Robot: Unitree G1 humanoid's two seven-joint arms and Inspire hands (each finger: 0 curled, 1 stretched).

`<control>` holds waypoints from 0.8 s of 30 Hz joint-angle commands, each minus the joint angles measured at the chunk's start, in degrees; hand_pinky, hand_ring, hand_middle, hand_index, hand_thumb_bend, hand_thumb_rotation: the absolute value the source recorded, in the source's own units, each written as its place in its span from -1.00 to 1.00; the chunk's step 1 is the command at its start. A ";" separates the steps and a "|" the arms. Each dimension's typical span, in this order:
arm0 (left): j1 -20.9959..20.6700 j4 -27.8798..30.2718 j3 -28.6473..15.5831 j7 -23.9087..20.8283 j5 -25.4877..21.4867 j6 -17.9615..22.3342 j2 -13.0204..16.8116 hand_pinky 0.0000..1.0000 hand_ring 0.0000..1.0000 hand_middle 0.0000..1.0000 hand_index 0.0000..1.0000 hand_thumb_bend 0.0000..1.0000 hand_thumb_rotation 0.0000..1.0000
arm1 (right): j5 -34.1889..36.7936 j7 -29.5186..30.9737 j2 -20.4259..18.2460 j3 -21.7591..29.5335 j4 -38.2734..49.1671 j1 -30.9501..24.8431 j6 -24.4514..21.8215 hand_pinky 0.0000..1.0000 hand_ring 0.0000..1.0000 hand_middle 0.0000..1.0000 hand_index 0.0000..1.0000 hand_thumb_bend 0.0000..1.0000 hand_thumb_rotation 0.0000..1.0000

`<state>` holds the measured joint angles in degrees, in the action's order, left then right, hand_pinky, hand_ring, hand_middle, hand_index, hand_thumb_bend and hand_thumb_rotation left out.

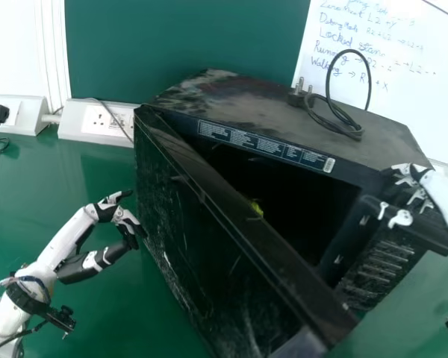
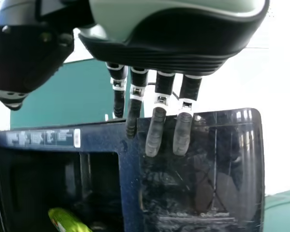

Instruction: Put biscuit inside oven

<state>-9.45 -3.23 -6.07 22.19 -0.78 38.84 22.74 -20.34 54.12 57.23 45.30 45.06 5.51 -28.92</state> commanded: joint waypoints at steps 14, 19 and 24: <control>-1.23 -4.52 0.50 -1.28 2.41 3.78 0.99 -0.44 -0.33 -0.23 -0.04 0.03 -0.89 | -3.13 -5.97 -1.53 11.11 -6.34 -5.26 -4.48 -0.16 0.20 0.62 0.75 0.65 0.07; -1.37 -5.15 0.55 -1.41 2.57 4.45 1.00 -0.44 -0.33 -0.23 -0.04 0.03 -0.89 | -4.08 -7.60 -1.91 12.02 -6.07 -6.31 -6.12 -0.18 0.09 0.54 0.71 0.34 0.00; -1.63 -5.94 0.45 -1.47 2.78 5.44 1.20 -0.43 -0.33 -0.23 -0.04 0.03 -0.89 | -4.61 -9.74 -3.74 15.60 -6.42 -7.83 -4.73 -0.13 -0.04 0.30 0.64 0.06 -0.04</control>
<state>-10.74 -8.66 -5.98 21.18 1.62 43.23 23.26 -18.75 50.50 55.66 55.00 43.03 -1.61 -29.91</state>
